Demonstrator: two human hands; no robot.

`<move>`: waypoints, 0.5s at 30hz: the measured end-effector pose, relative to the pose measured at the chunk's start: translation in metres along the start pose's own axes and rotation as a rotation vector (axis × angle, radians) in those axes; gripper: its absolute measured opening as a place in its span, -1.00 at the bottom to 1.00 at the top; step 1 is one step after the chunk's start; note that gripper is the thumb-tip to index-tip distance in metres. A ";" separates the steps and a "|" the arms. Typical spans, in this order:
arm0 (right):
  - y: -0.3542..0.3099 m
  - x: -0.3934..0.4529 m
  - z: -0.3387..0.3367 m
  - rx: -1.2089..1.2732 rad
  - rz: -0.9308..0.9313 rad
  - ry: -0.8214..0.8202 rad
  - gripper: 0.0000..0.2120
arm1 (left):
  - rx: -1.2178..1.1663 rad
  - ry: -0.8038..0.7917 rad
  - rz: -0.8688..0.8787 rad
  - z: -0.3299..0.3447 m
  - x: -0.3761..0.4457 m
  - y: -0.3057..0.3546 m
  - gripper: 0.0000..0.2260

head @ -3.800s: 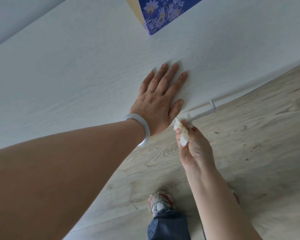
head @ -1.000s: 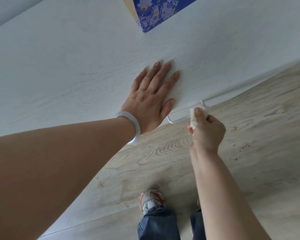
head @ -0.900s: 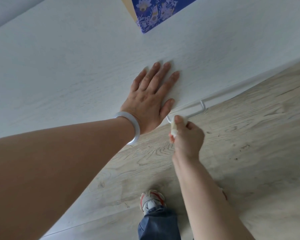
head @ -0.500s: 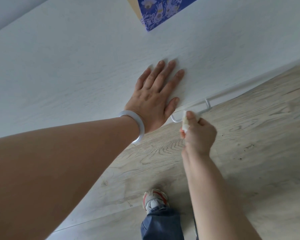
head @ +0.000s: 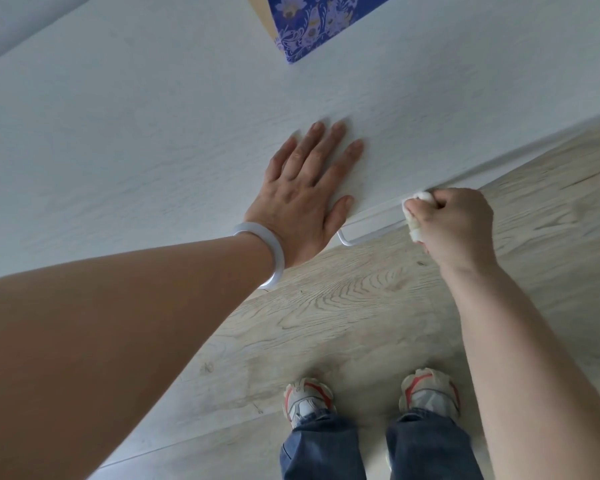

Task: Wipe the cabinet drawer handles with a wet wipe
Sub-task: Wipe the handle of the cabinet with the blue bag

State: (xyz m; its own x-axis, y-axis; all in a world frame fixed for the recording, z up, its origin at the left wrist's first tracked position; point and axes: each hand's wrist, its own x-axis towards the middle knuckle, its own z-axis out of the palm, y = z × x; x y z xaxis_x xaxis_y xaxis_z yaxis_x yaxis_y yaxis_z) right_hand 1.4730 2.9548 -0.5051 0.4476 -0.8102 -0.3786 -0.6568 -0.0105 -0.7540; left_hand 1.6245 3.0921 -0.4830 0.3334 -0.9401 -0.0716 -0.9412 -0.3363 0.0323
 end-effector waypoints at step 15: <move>-0.023 -0.068 0.081 1.047 0.715 0.102 -0.82 | -0.015 -0.007 0.008 0.000 0.000 0.000 -0.47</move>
State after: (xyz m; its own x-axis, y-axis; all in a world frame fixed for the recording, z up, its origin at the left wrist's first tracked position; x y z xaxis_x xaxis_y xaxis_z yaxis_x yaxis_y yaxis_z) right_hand 1.5068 3.0579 -0.5060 0.1141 -0.4857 -0.8666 0.0806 0.8740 -0.4792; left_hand 1.6245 3.0917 -0.4827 0.3257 -0.9422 -0.0782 -0.9428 -0.3299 0.0478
